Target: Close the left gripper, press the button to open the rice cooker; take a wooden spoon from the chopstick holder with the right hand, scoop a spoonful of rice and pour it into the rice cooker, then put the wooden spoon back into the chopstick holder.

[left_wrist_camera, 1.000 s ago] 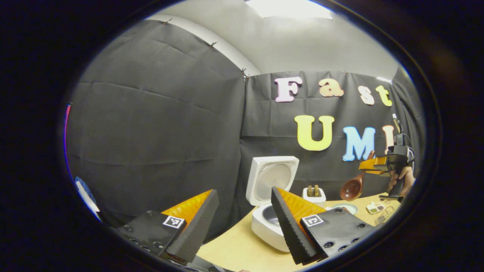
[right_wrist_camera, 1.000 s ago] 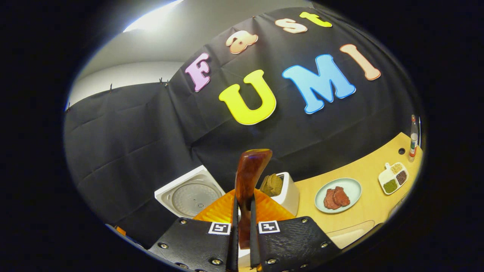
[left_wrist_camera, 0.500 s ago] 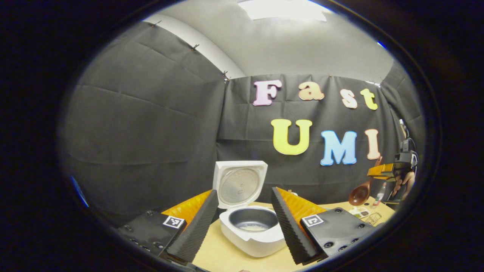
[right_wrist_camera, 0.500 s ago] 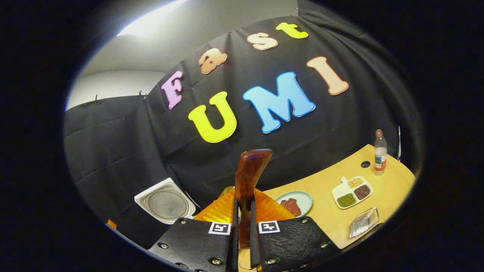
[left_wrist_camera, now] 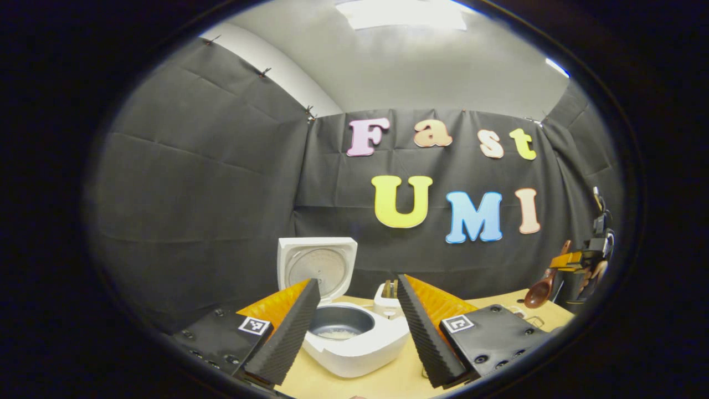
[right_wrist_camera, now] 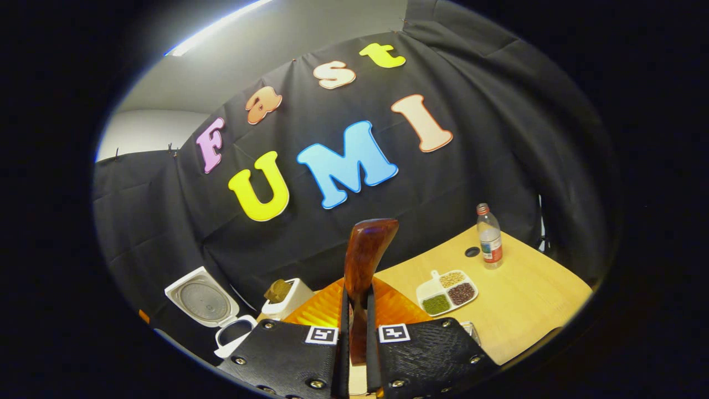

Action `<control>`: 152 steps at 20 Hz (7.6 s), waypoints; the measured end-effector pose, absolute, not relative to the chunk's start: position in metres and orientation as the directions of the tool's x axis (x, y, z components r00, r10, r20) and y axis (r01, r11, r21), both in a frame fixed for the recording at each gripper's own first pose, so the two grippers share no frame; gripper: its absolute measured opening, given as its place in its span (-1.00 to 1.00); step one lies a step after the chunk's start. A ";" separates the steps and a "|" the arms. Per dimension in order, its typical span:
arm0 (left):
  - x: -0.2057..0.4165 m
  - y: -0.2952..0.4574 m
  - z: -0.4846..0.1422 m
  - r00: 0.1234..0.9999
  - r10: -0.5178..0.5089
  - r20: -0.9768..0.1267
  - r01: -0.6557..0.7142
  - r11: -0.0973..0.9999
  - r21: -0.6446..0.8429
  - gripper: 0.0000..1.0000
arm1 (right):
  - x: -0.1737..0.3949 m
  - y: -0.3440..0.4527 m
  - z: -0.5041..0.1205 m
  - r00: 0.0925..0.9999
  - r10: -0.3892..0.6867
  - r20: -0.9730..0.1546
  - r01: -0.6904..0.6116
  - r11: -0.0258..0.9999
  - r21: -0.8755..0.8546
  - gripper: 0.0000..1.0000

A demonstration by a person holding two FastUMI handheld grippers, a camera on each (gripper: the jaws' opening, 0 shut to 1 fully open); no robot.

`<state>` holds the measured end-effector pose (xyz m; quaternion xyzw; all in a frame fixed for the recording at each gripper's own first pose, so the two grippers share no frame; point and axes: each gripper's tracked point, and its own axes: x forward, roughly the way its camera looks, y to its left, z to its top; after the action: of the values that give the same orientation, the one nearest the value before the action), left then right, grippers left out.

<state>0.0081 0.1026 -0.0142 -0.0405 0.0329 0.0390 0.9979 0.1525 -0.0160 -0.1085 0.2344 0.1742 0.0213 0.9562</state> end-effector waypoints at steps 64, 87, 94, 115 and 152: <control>0.288 0.216 0.017 0.994 0.112 -0.009 -0.112 0.994 0.003 0.94 | 0.023 -0.009 -0.063 0.957 -0.222 -0.186 0.225 0.974 -0.008 0.96; 0.365 0.263 -0.085 0.897 0.324 -0.299 -0.344 0.939 -0.014 0.83 | 0.016 -0.039 -0.080 0.955 -0.199 -0.220 0.198 0.980 -0.027 0.95; 0.334 0.227 -0.088 0.897 0.330 -0.295 -0.348 0.938 -0.008 0.83 | 0.021 -0.063 -0.064 0.968 -0.153 -0.197 0.151 0.988 -0.029 0.96; 0.223 0.127 -0.183 0.830 0.292 -0.475 -0.358 0.932 -0.053 0.92 | 0.031 -0.111 -0.062 0.983 -0.029 -0.179 0.023 0.999 -0.035 0.96; 0.127 0.071 -0.113 0.955 0.072 -0.287 -0.100 0.991 -0.085 0.94 | 0.042 -0.032 -0.032 0.992 0.072 -0.103 -0.074 0.997 -0.010 0.94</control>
<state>0.1273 0.0706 -0.1126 -0.0496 0.1430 0.0434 0.9875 0.0422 -0.0317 -0.0318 -0.0069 0.0514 0.0365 0.9980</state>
